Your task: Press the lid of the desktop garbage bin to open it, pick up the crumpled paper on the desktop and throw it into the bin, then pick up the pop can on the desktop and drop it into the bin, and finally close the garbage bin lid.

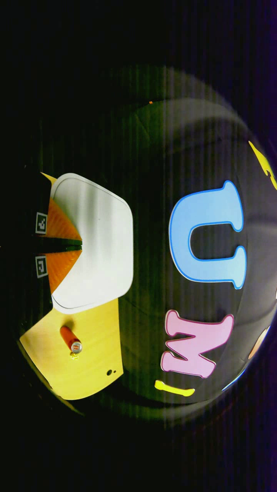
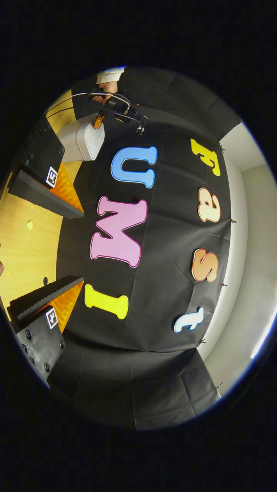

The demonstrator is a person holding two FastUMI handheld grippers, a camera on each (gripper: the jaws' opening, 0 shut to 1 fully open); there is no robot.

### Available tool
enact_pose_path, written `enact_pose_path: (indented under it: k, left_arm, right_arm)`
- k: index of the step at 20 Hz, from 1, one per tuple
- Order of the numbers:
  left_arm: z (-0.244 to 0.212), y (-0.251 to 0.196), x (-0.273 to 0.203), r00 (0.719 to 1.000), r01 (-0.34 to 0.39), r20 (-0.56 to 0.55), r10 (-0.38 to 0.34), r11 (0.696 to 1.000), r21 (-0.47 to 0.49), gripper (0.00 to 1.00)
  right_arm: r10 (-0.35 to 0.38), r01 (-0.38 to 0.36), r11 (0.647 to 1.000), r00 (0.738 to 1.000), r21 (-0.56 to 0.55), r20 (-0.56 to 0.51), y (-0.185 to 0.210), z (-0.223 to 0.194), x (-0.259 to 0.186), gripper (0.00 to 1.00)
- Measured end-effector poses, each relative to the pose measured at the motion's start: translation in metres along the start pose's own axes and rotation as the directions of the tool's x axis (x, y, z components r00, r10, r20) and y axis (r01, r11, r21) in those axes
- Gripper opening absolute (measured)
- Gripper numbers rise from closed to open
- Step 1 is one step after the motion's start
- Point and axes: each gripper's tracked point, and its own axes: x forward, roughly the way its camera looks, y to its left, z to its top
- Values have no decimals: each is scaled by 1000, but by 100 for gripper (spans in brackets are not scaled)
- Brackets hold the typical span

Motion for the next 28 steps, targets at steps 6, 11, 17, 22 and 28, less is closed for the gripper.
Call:
enact_pose_path:
  k: [6,11,17,22,28]
  left_arm:
    - [24,17,-9,992,-74,103,70,997,36,7]
    - [63,24,-45,961,-147,249,118,984,101,29]
    - [85,17,-111,912,-184,381,152,982,51,97]
    - [82,-1,-171,876,-142,466,123,990,6,96]
    - [64,-41,-221,868,-104,489,84,994,14,95]
  right_arm:
    - [49,-47,998,995,34,-86,9,-35,12,96]
    - [101,-92,994,977,57,-189,10,-82,25,96]
    - [242,-228,970,901,82,-360,41,-162,33,97]
    - [347,-312,937,779,157,-522,68,-240,60,97]
    - [359,-319,927,593,199,-721,92,-368,125,96]
